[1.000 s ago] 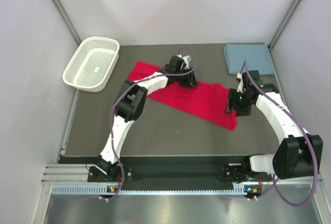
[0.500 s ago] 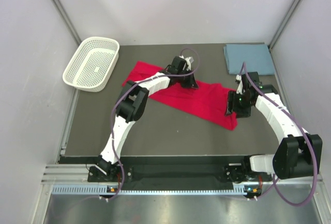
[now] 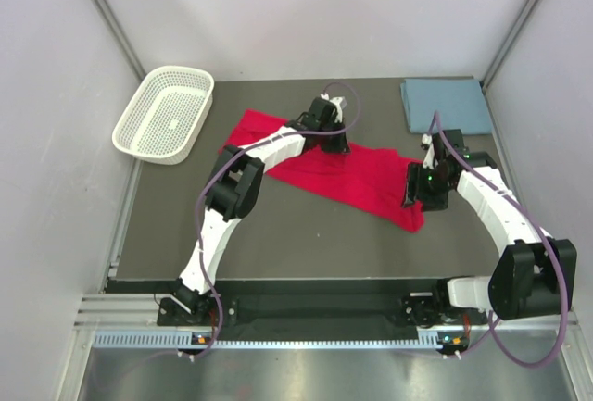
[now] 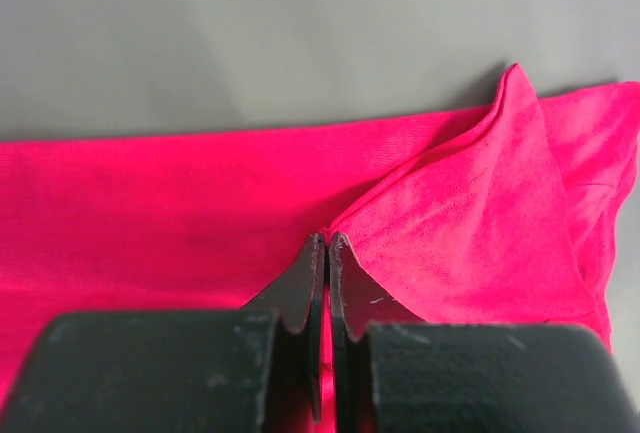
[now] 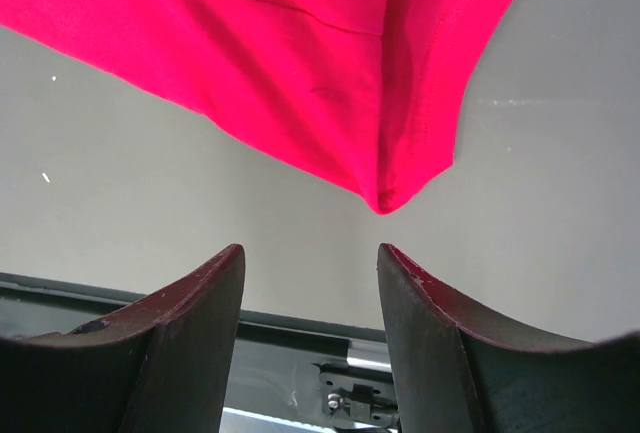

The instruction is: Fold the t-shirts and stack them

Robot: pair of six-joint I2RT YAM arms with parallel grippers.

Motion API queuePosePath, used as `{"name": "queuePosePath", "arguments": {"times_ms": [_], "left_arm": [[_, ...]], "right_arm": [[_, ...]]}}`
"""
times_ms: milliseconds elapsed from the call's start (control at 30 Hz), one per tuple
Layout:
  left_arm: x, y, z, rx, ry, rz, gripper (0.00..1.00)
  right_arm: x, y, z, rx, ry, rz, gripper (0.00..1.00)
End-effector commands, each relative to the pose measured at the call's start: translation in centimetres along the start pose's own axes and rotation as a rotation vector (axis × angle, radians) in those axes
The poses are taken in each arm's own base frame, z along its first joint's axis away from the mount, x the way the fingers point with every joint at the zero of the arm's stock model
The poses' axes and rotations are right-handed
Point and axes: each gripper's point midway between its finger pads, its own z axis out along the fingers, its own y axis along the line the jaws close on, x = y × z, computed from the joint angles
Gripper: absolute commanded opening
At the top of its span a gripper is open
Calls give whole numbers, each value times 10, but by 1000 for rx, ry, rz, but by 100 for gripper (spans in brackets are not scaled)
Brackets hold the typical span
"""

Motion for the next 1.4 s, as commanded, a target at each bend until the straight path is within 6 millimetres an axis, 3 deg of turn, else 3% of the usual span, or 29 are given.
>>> {"name": "queuePosePath", "arguments": {"times_ms": [0,100,133,233,300,333,400,433,500,600,667,767,967,1233,1267,1367], "left_arm": [[-39,-20,-25,-2,-86,50,2],[-34,-16,-23,-18,-58,56,8],[-31,-11,-22,-33,-48,55,23],[-33,-8,-28,-63,-29,75,43],[-47,-12,-41,-76,-51,110,51],[-56,-14,-54,-95,-58,118,71],[-74,8,-74,-185,-83,100,79],[-83,9,-88,-193,-86,89,80],[-100,34,-107,-206,-101,35,80],[-108,72,-133,-231,-92,-43,78],[-104,105,-150,-272,-84,-88,77],[-95,131,-174,-272,-75,-125,76],[-73,161,-213,-369,-63,-155,74],[-48,208,-259,-696,-72,-338,60],[-43,215,-268,-731,-81,-419,53],[-32,224,-276,-695,-139,-533,52]], "right_arm": [[-10,2,-2,-19,-35,-3,56],[-9,1,0,-15,-28,1,56],[-10,2,0,-15,-31,4,57],[-13,0,0,-2,-40,22,57],[-16,0,2,5,-37,38,59],[-18,-2,2,20,-41,43,66],[-25,-4,0,39,-51,53,77],[-28,-7,0,61,-60,56,80],[-35,-7,-2,70,-72,61,84],[-41,-3,-1,59,-71,78,90],[-41,0,3,42,-59,85,98],[-40,7,8,5,-50,106,100],[-30,14,16,-50,-15,115,100],[-30,-13,-4,90,-42,-19,100],[-31,-16,-7,108,-54,-27,100],[-33,-24,-15,152,-78,-46,100]]}}
